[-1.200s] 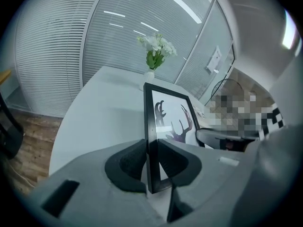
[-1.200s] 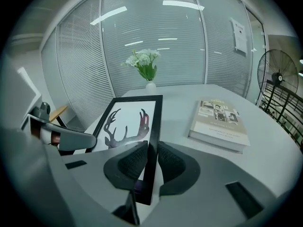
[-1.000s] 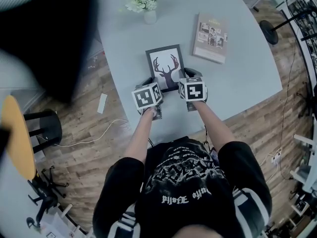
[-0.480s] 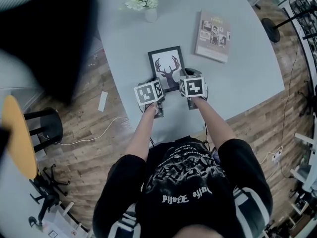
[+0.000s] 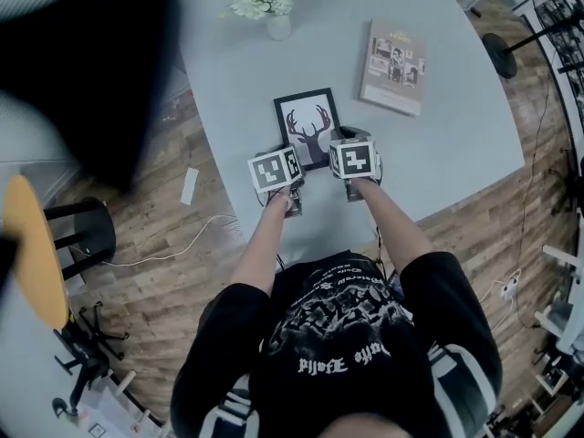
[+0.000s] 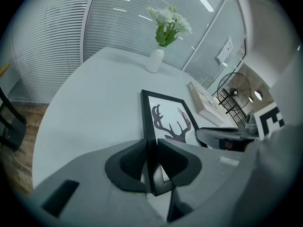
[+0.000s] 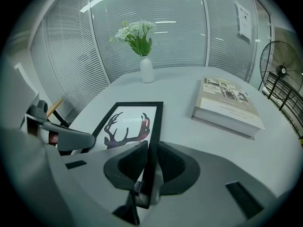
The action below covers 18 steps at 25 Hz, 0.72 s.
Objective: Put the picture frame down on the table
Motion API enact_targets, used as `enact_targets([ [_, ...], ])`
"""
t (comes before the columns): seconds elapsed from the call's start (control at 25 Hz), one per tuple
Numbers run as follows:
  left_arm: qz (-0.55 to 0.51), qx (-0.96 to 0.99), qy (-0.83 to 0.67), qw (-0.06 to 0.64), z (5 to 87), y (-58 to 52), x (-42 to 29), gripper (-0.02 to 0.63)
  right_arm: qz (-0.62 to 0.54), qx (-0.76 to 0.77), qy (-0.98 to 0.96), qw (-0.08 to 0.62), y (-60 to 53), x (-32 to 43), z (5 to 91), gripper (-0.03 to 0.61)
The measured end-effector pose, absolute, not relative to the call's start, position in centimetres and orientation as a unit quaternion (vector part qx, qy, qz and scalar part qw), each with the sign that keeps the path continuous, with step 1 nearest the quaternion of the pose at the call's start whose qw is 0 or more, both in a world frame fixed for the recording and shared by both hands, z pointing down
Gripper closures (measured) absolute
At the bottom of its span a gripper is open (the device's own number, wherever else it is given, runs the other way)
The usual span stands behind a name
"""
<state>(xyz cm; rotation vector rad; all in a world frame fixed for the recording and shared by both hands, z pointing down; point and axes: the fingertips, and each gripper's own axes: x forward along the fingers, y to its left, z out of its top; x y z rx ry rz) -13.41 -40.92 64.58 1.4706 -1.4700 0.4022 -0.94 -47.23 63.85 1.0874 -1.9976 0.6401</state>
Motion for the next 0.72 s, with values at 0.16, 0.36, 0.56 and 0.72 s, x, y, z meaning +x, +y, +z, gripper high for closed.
enact_targets([
  [0.16, 0.166, 0.607, -0.604, 0.49, 64.5, -41.0, -13.5, 0.528, 0.251, 0.426, -0.782, 0.379, -47.3, -1.0, 63.8, 0.512],
  [0.36, 0.161, 0.603, -0.604, 0.495, 64.6, -41.1, -13.5, 0.525, 0.263, 0.42, -0.781, 0.38, -47.5, -1.1, 63.9, 0.512],
  [0.56, 0.168, 0.605, -0.614, 0.479, 64.4, -41.2, -13.7, 0.514, 0.288, 0.412, -0.78, 0.374, -47.5, -0.9, 63.9, 0.491],
  [0.72, 0.186, 0.612, -0.623, 0.45, 63.9, -41.0, -14.0, 0.475, 0.281, 0.41, -0.792, 0.356, -47.1, -0.8, 62.8, 0.474],
])
